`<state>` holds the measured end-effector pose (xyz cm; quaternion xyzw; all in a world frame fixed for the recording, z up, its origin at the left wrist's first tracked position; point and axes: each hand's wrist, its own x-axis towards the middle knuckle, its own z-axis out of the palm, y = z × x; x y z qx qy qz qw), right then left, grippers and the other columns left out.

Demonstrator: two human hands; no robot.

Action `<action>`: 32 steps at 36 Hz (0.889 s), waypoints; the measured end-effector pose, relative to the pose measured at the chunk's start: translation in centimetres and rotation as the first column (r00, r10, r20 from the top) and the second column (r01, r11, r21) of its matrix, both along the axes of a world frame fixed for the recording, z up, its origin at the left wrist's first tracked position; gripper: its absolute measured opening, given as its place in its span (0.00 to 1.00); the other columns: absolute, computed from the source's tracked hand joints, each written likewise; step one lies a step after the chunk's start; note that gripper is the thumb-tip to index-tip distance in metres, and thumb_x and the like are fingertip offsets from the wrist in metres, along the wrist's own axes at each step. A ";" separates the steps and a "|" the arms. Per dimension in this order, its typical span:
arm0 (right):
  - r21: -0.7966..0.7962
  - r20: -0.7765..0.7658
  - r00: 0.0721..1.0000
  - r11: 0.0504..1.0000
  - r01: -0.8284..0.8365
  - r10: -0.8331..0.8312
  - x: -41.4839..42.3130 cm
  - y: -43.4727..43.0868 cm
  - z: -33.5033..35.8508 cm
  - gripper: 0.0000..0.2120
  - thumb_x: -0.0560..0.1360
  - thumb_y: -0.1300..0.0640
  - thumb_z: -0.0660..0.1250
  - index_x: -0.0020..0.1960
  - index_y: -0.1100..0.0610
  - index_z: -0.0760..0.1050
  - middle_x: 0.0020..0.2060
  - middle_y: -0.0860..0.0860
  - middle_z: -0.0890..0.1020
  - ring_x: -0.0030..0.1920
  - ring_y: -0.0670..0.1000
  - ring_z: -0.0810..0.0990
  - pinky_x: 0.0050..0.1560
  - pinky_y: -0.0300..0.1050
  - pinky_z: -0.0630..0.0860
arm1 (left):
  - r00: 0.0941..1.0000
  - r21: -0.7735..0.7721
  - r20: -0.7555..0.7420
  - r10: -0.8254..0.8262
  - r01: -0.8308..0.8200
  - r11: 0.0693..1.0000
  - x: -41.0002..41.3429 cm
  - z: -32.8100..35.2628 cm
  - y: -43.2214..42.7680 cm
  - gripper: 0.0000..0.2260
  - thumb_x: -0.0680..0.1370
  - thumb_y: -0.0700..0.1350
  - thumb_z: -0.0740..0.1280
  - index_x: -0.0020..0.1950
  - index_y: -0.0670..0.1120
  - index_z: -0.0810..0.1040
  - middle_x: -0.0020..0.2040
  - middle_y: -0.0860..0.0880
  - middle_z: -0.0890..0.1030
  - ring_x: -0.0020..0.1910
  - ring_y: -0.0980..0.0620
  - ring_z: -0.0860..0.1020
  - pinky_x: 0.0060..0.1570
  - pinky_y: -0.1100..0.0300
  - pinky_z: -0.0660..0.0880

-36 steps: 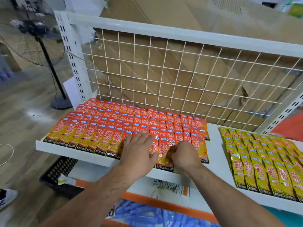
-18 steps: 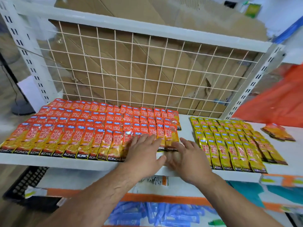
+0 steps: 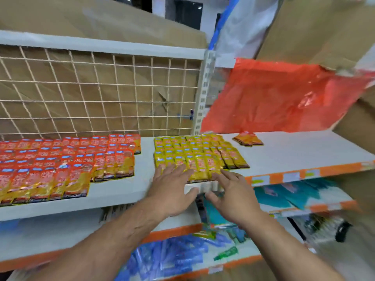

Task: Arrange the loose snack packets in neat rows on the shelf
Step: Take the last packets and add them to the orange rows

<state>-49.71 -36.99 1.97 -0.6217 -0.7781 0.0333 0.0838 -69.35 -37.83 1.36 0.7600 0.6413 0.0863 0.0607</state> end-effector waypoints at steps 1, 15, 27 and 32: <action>-0.003 0.003 1.000 1.000 0.007 -0.007 1.6 -0.2 0.2 0.31 0.74 0.33 0.62 0.74 0.42 0.66 0.75 0.47 0.67 0.73 0.54 0.64 0.72 0.49 0.63 | 1.000 -0.004 -0.003 -0.004 0.004 1.000 1.5 0.1 0.1 0.33 0.75 0.67 0.48 0.78 0.59 0.55 0.80 0.54 0.56 0.78 0.49 0.52 0.76 0.42 0.45; -0.115 -0.038 0.992 0.987 0.115 -0.120 15.5 3.4 -0.6 0.31 0.75 0.34 0.62 0.75 0.42 0.65 0.75 0.45 0.66 0.74 0.52 0.62 0.70 0.49 0.62 | 0.994 -0.125 -0.072 -0.076 0.067 0.990 14.7 -0.7 5.0 0.29 0.79 0.66 0.52 0.78 0.58 0.57 0.79 0.53 0.58 0.78 0.47 0.54 0.75 0.40 0.46; -0.121 -0.007 0.991 0.984 0.134 -0.136 18.6 16.1 -0.7 0.29 0.76 0.39 0.63 0.75 0.45 0.66 0.75 0.48 0.67 0.74 0.54 0.63 0.70 0.51 0.67 | 0.989 -0.063 -0.055 -0.137 0.133 0.989 19.9 -1.6 19.0 0.29 0.79 0.65 0.53 0.78 0.56 0.59 0.78 0.52 0.60 0.77 0.47 0.56 0.74 0.42 0.49; -0.149 0.020 0.987 0.976 0.161 -0.160 19.8 22.2 -0.8 0.27 0.76 0.39 0.63 0.73 0.46 0.68 0.73 0.48 0.70 0.72 0.55 0.66 0.67 0.51 0.70 | 0.986 -0.058 -0.080 -0.149 0.144 0.988 21.2 -2.2 25.1 0.28 0.78 0.63 0.55 0.76 0.53 0.64 0.75 0.50 0.67 0.73 0.45 0.63 0.72 0.42 0.56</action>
